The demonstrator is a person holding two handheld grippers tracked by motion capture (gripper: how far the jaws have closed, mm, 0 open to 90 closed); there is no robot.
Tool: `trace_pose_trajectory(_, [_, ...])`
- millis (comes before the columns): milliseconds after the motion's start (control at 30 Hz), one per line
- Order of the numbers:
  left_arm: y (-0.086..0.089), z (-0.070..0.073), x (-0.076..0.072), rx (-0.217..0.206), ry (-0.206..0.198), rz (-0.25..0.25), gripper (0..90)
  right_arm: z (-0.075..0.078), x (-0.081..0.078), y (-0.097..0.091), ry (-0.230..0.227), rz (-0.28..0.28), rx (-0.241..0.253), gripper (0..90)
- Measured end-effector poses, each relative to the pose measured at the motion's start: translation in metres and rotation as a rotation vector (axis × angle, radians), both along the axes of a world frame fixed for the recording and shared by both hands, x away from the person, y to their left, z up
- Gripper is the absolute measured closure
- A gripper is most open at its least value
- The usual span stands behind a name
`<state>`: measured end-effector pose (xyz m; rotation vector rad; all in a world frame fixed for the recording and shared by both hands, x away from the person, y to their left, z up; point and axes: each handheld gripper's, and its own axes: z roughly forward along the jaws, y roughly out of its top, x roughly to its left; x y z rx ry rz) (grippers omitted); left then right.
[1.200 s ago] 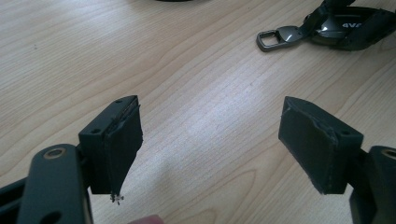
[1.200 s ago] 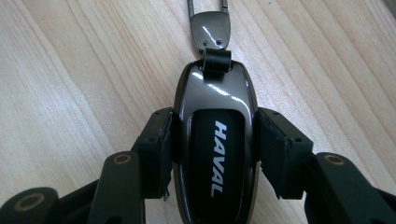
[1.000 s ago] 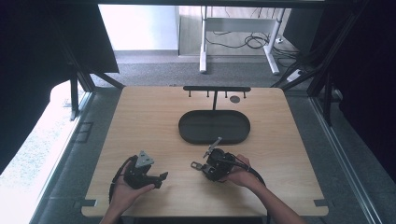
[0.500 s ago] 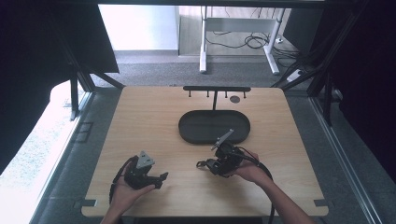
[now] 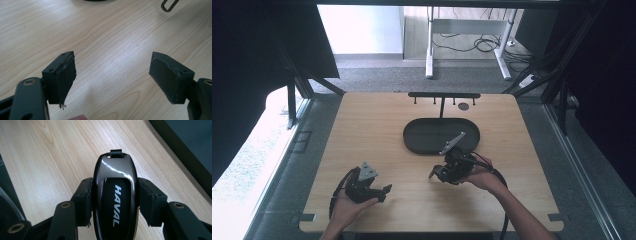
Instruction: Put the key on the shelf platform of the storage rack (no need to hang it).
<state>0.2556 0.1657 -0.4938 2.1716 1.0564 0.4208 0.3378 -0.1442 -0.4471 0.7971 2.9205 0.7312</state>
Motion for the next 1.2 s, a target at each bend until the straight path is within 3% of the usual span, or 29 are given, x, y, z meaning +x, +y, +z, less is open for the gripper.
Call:
trace_pose_trajectory(633, [-0.001, 0.000, 0.000, -0.004, -0.008, 0.001, 21.8, 0.020, 0.016, -0.006, -0.015, 0.002, 0.020, 49.5])
trace_pose_trajectory(1200, [-0.005, -0.002, 0.000, 0.011, 0.009, -0.019, 21.6, 0.040, 0.038, -0.010, -0.031, -0.011, 0.037, 49.5])
